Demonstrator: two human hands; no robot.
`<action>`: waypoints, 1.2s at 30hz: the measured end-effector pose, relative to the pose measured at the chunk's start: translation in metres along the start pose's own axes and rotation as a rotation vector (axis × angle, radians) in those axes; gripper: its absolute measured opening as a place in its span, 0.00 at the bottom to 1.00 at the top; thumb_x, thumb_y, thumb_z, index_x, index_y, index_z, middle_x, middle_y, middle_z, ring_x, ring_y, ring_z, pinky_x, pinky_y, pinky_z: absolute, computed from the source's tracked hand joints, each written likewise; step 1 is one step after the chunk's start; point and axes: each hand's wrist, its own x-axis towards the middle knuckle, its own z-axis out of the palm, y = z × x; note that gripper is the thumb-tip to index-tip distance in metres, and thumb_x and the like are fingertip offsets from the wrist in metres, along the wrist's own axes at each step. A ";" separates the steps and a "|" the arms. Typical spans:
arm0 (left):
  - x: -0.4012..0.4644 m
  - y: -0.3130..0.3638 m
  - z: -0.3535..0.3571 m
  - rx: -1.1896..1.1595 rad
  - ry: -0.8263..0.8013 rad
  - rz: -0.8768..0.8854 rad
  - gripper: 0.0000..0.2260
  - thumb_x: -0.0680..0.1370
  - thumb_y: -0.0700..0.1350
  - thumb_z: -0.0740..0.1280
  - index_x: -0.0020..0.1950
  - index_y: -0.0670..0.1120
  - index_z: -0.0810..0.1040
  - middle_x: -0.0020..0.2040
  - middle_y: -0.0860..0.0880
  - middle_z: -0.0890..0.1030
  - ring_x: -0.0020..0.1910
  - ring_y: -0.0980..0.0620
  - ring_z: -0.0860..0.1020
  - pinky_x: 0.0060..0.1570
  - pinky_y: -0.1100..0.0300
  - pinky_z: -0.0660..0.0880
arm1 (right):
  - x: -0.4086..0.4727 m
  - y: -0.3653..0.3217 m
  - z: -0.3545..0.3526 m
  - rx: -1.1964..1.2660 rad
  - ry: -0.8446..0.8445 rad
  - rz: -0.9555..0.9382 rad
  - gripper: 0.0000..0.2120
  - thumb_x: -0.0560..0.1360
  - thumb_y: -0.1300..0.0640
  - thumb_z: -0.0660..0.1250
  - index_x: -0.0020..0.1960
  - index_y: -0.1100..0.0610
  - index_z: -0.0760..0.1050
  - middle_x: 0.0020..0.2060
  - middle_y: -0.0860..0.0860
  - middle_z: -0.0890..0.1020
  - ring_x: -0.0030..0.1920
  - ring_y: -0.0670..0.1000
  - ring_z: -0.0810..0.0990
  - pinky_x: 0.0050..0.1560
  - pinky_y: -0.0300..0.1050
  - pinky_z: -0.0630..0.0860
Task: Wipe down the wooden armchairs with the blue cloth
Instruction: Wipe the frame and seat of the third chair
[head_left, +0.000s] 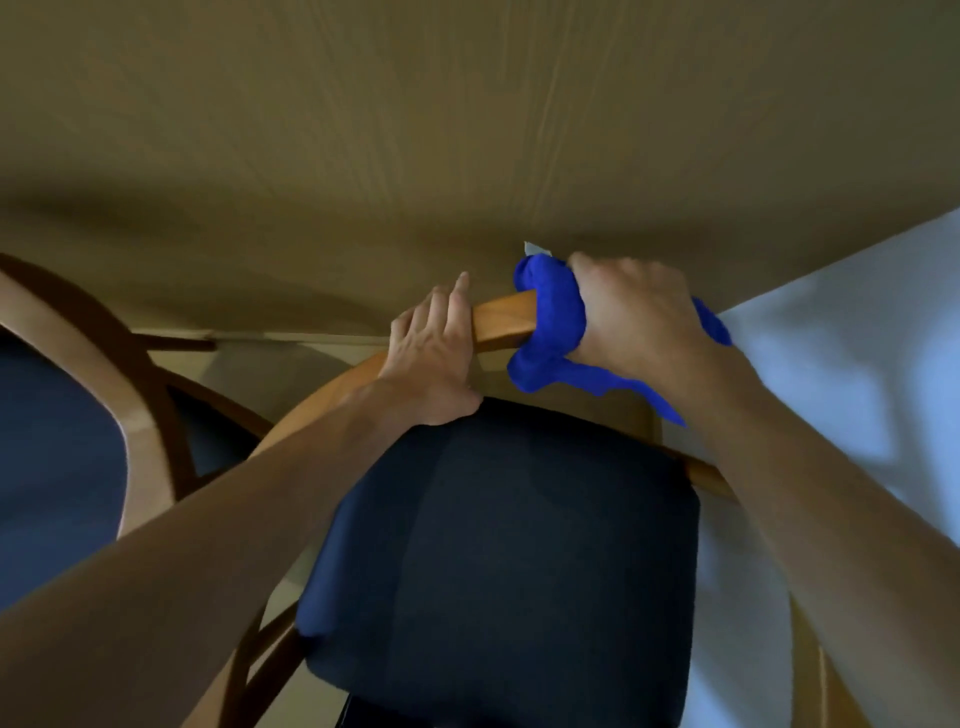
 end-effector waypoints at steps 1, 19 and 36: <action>0.000 0.001 0.000 -0.007 -0.003 0.004 0.58 0.63 0.49 0.77 0.78 0.46 0.37 0.74 0.45 0.57 0.74 0.45 0.56 0.72 0.48 0.53 | 0.006 -0.011 -0.001 -0.063 -0.013 -0.044 0.10 0.71 0.46 0.65 0.45 0.50 0.66 0.34 0.45 0.77 0.33 0.51 0.75 0.33 0.43 0.63; -0.147 -0.087 0.003 -0.033 0.236 -0.467 0.32 0.68 0.61 0.74 0.66 0.50 0.67 0.60 0.49 0.74 0.58 0.47 0.76 0.52 0.52 0.75 | 0.025 -0.064 0.012 -0.227 0.000 -0.200 0.07 0.73 0.51 0.67 0.46 0.51 0.70 0.35 0.48 0.79 0.35 0.54 0.78 0.36 0.44 0.69; -0.156 -0.083 0.026 -0.112 0.338 -0.514 0.34 0.70 0.61 0.73 0.70 0.48 0.66 0.60 0.48 0.77 0.56 0.47 0.78 0.52 0.53 0.76 | 0.037 -0.158 0.049 0.002 -0.164 -0.556 0.10 0.71 0.47 0.65 0.44 0.49 0.65 0.34 0.44 0.72 0.35 0.50 0.70 0.38 0.45 0.65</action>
